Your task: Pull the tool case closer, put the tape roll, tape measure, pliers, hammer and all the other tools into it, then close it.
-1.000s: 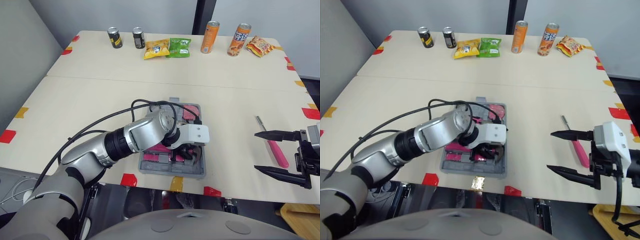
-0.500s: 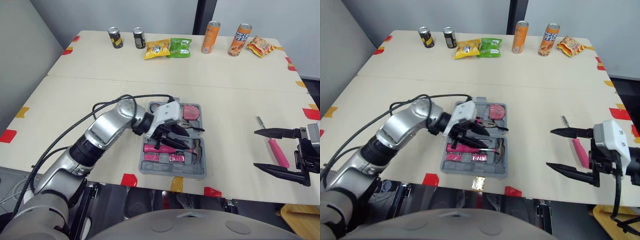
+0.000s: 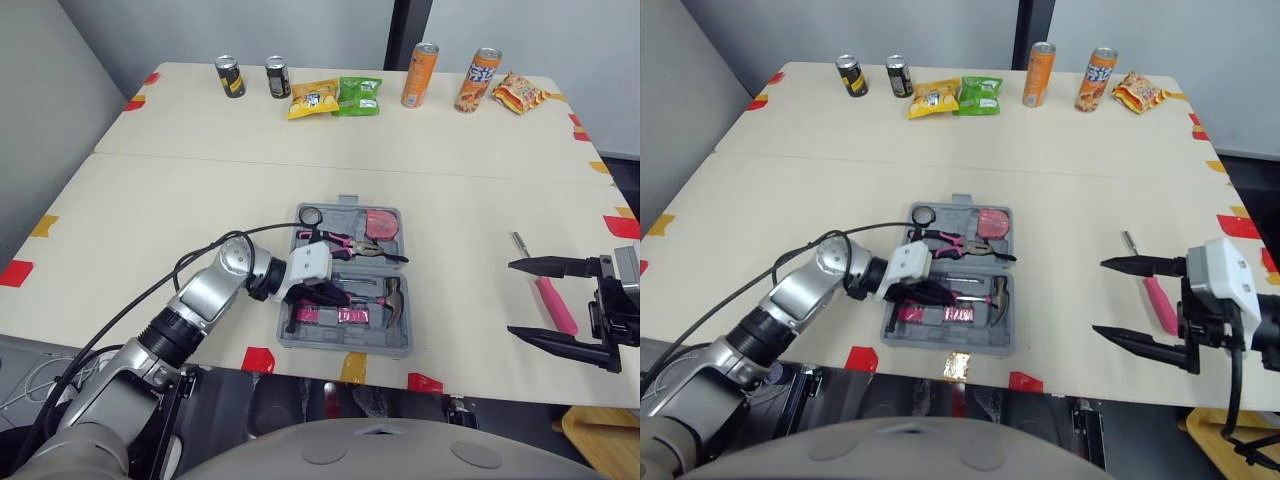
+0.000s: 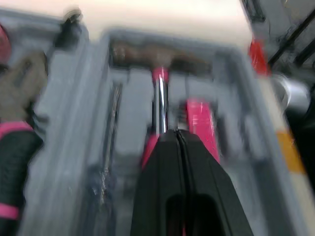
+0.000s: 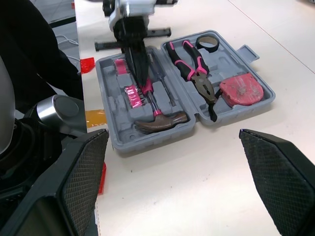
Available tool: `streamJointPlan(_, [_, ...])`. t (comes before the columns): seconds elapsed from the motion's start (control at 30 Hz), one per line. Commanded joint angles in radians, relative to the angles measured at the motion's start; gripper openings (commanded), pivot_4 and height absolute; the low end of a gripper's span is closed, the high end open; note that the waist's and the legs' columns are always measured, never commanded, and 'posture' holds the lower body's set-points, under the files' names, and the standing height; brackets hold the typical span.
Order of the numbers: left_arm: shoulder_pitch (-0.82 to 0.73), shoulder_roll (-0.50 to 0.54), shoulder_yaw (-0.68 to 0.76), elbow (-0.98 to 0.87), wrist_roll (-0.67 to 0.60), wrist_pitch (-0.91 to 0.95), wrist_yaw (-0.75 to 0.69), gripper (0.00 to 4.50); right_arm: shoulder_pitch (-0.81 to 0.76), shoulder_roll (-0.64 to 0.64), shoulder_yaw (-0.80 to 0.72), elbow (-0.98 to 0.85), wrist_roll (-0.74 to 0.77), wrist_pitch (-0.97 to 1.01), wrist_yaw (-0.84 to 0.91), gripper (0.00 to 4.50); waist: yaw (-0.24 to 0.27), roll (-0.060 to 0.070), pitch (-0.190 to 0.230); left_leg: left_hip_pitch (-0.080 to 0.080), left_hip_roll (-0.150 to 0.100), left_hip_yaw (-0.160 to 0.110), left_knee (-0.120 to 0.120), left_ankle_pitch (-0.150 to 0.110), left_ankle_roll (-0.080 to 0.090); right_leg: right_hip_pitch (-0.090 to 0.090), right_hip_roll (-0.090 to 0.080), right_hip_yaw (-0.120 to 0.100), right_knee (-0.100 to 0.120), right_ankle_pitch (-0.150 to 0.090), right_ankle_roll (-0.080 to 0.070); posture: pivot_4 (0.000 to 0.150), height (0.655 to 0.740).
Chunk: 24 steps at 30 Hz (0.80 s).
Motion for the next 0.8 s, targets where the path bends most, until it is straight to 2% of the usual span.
streamJointPlan(0.03, [0.028,0.011,-0.06,0.117,0.126,-0.051,0.031,0.07,-0.012,-0.011,-0.016,-0.004,0.012,0.001,0.003,4.5,0.001,0.002,-0.005,0.001,0.0,0.0,0.0,0.0,0.0,0.002,0.0,0.0,0.0,0.0,0.0,0.15,0.74])
streamJointPlan(0.2, [0.062,-0.024,0.003,0.105,0.062,-0.053,0.051,0.07,-0.023,0.006,0.012,-0.028,0.021,0.01,-0.019,4.5,0.0,0.007,-0.013,0.005,-0.003,0.0,0.0,0.0,0.002,0.007,-0.004,0.0,-0.001,0.0,0.001,0.15,0.74])
streamJointPlan(0.33, [0.108,-0.069,0.154,-0.003,-0.113,0.05,0.086,0.07,-0.046,0.074,0.077,-0.057,0.005,-0.011,-0.104,4.5,-0.005,0.008,-0.012,0.012,-0.004,0.001,-0.003,0.0,0.003,0.011,-0.004,0.001,-0.002,0.0,0.001,0.15,0.74])
streamJointPlan(0.47, [0.163,-0.106,0.303,-0.102,-0.249,0.121,0.161,0.07,-0.055,0.179,0.175,-0.079,-0.067,-0.05,-0.226,4.5,-0.008,0.008,-0.011,0.006,-0.004,0.001,-0.004,0.0,0.003,0.005,-0.004,0.0,-0.001,0.0,0.0,0.15,0.74])
streamJointPlan(0.6, [0.231,-0.145,0.467,-0.158,-0.312,0.108,0.293,0.07,-0.065,0.295,0.276,-0.089,-0.125,-0.072,-0.366,4.5,-0.012,0.007,-0.01,-0.001,-0.004,0.001,-0.004,0.0,0.003,-0.001,-0.004,0.0,-0.002,0.0,0.001,0.15,0.74])
streamJointPlan(0.8, [0.321,-0.123,0.628,-0.184,-0.359,0.064,0.337,0.07,-0.092,0.437,0.364,0.012,-0.224,-0.156,-0.507,4.5,-0.033,0.006,-0.008,-0.001,-0.004,0.001,-0.005,0.0,0.003,-0.002,-0.004,0.0,-0.003,0.0,0.001,0.15,0.74])
